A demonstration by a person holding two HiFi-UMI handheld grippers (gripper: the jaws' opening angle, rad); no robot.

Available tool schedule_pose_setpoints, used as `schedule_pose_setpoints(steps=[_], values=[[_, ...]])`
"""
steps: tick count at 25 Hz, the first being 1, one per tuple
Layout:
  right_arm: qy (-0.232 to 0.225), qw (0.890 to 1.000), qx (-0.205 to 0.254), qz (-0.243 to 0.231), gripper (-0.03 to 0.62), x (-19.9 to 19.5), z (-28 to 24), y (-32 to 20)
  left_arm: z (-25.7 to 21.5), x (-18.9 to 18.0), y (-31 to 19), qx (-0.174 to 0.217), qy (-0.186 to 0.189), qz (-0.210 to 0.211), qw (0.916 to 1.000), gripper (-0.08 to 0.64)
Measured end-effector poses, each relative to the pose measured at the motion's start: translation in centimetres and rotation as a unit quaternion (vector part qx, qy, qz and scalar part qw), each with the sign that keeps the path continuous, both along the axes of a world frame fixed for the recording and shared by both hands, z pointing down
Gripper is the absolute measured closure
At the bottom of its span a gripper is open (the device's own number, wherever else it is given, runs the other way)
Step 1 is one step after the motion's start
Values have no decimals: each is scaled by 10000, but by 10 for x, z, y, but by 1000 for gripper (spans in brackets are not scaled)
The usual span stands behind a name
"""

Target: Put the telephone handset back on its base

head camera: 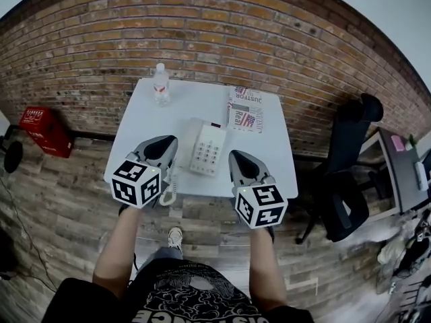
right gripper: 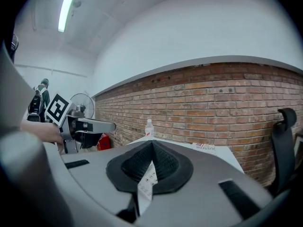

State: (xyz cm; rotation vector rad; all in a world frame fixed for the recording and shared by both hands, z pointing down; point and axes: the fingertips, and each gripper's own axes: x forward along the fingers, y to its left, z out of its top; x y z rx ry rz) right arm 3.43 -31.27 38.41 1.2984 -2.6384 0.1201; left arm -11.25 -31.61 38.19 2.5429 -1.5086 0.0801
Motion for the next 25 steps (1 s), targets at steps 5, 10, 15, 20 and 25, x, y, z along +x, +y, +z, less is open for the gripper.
schedule_pose_setpoints(steps=[5,10,15,20,25], values=[[29,10000,41,53,592,1,-3,1,-2,-1,4,122,-164,-29,9998,552],[33,10000,37,35,592,1,-4,3,-1,0,5,95,-153,-26,9998,552],[23,10000,15,61,592,2,-2,5,3,-2,8,19,-133,-32,9999,552],[15,9999,41,91,592,4,-3,5,6,-5,8,-11,-119,-66,9999,552],[12,9999,22,108,592,6,-2,5,8,-5,8,-40,-147,-75,9999,552]])
